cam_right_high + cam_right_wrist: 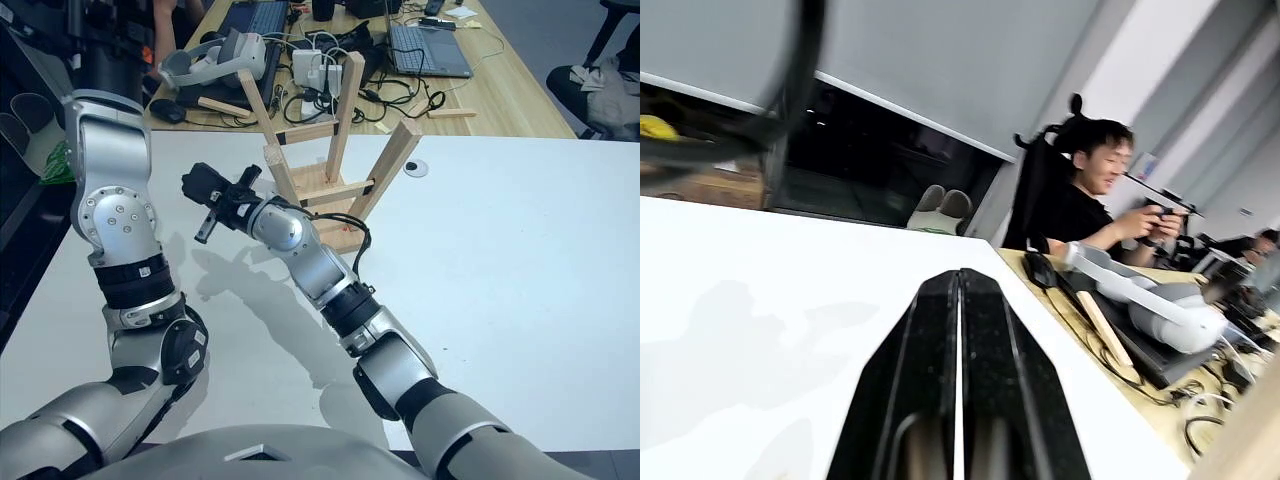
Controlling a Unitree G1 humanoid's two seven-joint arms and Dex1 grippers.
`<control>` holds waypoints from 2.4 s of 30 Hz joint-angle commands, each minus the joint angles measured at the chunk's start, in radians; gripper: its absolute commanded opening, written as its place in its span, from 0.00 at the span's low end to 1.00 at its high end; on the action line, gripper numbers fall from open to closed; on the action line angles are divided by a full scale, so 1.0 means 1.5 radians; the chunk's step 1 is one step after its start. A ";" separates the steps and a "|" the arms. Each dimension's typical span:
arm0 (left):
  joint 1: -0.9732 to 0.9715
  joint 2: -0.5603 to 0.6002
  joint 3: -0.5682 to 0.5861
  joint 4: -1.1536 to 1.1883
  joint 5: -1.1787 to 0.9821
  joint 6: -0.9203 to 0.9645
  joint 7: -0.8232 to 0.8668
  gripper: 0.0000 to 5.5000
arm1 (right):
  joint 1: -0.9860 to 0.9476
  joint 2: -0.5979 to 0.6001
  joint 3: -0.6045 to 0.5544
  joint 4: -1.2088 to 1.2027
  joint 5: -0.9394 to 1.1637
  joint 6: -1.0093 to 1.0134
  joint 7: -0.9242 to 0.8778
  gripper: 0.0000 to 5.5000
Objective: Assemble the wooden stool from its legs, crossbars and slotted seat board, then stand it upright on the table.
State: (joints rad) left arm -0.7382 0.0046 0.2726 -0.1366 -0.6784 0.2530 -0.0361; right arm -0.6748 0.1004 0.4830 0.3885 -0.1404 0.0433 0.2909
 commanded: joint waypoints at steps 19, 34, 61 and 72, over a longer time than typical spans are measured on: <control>0.065 -0.018 -0.038 -0.023 0.008 0.032 0.010 0.85 | 0.158 -0.191 -0.256 -0.145 -0.005 0.019 -0.105 0.00; 0.066 -0.022 -0.040 -0.014 0.024 0.026 0.020 0.85 | 0.166 -0.123 -0.136 -0.220 0.112 0.112 0.125 0.00; 0.221 0.068 -0.079 -0.124 0.344 0.105 0.151 0.77 | -0.187 -0.305 -0.539 -0.430 0.206 0.209 -0.223 0.00; 0.428 0.090 -0.239 -0.138 0.322 0.454 0.021 0.46 | 0.315 -0.407 -0.490 -0.205 0.169 0.172 0.052 0.00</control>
State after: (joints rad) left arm -0.1083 0.1184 -0.0741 -0.3398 -0.1883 0.8940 0.0201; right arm -0.2324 -0.5017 -0.2944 0.0567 0.0994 0.2287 0.3171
